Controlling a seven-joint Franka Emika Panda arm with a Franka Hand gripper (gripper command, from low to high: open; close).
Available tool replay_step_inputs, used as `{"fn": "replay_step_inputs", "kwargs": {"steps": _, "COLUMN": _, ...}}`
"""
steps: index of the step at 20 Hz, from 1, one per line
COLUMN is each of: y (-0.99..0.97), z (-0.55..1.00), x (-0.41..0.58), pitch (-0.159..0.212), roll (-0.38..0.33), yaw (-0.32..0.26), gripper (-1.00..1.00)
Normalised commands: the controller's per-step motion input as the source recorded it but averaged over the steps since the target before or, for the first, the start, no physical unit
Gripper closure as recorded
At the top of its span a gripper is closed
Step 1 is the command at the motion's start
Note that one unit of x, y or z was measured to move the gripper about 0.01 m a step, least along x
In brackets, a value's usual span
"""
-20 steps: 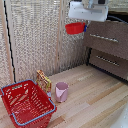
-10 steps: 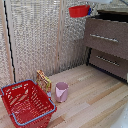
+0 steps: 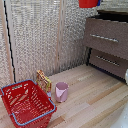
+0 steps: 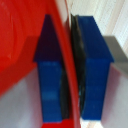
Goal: Transport the gripper mindfully toward the orange-red bowl and clasp it to elevate with ease. Ensure your robot's arm aligns efficiently with the top drawer's opening. Carefully slide the orange-red bowl into the designated spot with precision. After confirmation, withdraw the gripper gently. Close the drawer smoothly by transitioning the gripper to its handle.
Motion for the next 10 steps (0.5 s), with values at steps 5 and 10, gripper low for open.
{"fn": "replay_step_inputs", "kwargs": {"steps": 5, "y": -0.88, "z": 0.46, "x": -0.032, "pitch": 0.056, "roll": 0.080, "yaw": -0.058, "gripper": 1.00}}
{"fn": "replay_step_inputs", "kwargs": {"steps": 10, "y": -0.82, "z": 0.31, "x": -0.123, "pitch": 0.065, "roll": 0.065, "yaw": -0.094, "gripper": 1.00}}
